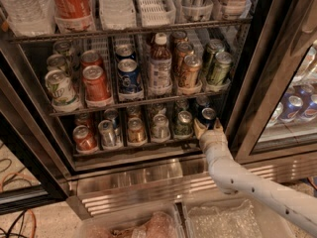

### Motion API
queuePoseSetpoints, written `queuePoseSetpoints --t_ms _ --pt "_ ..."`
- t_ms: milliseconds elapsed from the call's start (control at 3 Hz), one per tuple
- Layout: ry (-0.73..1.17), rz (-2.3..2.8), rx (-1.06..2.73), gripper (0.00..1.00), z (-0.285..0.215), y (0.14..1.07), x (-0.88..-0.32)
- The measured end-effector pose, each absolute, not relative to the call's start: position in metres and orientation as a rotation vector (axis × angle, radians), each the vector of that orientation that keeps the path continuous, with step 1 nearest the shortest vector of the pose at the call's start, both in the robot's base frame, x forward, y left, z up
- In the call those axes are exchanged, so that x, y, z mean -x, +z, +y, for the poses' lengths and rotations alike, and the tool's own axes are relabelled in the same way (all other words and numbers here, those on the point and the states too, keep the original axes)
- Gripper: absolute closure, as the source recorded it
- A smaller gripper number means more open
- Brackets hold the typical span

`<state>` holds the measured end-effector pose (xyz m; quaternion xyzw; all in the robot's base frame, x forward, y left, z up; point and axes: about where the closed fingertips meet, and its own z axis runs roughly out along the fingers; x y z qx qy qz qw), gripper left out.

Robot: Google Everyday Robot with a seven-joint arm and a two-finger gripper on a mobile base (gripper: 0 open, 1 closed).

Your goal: Pick pepsi can from bottom shelf of fridge

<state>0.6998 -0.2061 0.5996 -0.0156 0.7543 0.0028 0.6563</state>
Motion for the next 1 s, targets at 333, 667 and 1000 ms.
queuePoseSetpoints --t_ms 333,667,1000 --pt "-0.002 1.708 0.033 0.86 -0.2067 0.5996 -0.7013" --pt "-0.003 1.708 0.032 1.00 -0.2066 0.5995 -0.7016" --pt "-0.005 1.706 0.032 1.00 -0.2064 0.5996 -0.7017"
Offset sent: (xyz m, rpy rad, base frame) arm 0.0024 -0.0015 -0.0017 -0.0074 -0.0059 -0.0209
